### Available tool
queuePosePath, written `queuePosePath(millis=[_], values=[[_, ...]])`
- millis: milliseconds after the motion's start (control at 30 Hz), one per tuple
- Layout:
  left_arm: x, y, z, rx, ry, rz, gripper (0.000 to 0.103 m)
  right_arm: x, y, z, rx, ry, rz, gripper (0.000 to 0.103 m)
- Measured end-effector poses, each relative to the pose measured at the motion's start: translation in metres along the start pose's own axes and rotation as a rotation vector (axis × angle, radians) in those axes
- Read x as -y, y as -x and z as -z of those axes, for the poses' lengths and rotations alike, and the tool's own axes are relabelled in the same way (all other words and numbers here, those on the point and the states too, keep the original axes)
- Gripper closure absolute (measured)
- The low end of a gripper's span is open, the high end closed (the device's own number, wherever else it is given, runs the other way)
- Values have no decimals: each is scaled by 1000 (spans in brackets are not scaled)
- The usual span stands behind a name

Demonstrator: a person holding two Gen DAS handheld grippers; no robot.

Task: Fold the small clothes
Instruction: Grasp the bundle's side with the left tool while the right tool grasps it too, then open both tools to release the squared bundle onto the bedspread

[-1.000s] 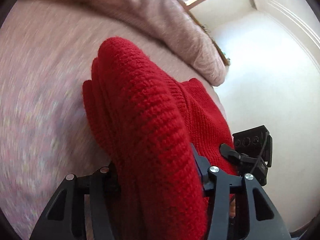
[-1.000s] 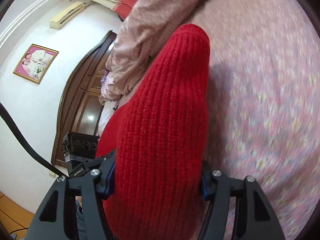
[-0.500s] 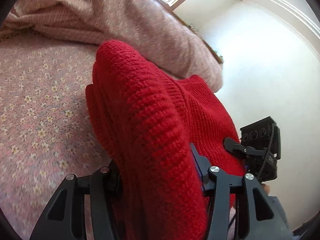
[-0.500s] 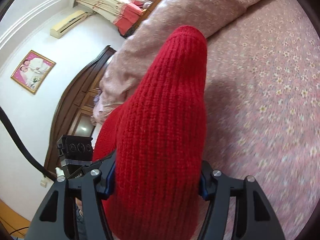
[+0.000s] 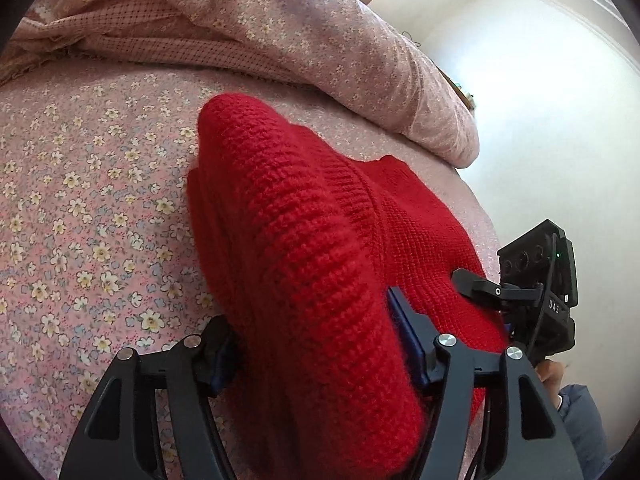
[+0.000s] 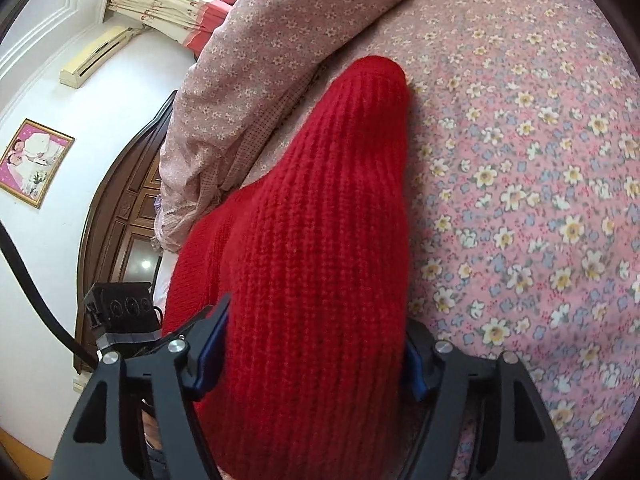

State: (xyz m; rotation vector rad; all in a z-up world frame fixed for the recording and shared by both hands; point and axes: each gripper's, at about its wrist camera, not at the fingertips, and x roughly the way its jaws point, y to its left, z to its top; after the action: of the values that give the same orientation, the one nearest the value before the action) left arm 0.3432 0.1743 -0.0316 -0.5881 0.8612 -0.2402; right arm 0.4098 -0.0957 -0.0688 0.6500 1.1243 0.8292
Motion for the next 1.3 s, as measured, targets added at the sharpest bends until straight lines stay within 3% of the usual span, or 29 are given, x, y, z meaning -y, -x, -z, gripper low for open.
queuePosePath(millis=[100, 167, 333, 600, 733, 867, 967, 1067, 1167, 1300], values=[[-9, -4, -7, -11, 22, -10, 37, -7, -5, 2, 3, 6, 11, 28], [-14, -7, -7, -45, 62, -22, 22, -4, -4, 1, 5, -3, 9, 25], [-22, -2, -9, -49, 108, -26, 20, -13, -7, 2, 4, 11, 39, 17], [28, 17, -16, -24, -131, -296, 19, -51, 2, -1, -6, 110, 246, 6], [74, 53, -14, 87, -228, -343, 19, -86, 32, 7, 122, 238, 279, 3], [119, 108, 6, 292, -344, -388, 18, -140, 74, 32, 333, 428, 238, 0], [135, 146, 20, 416, -355, -354, 10, -179, 101, 62, 478, 619, 223, 0], [131, 162, 34, 460, -341, -308, 5, -204, 110, 89, 578, 782, 268, 0], [117, 159, 46, 463, -355, -301, 5, -210, 101, 105, 568, 835, 331, 0], [105, 142, 61, 486, -369, -415, 5, -192, 88, 128, 563, 818, 362, 0]])
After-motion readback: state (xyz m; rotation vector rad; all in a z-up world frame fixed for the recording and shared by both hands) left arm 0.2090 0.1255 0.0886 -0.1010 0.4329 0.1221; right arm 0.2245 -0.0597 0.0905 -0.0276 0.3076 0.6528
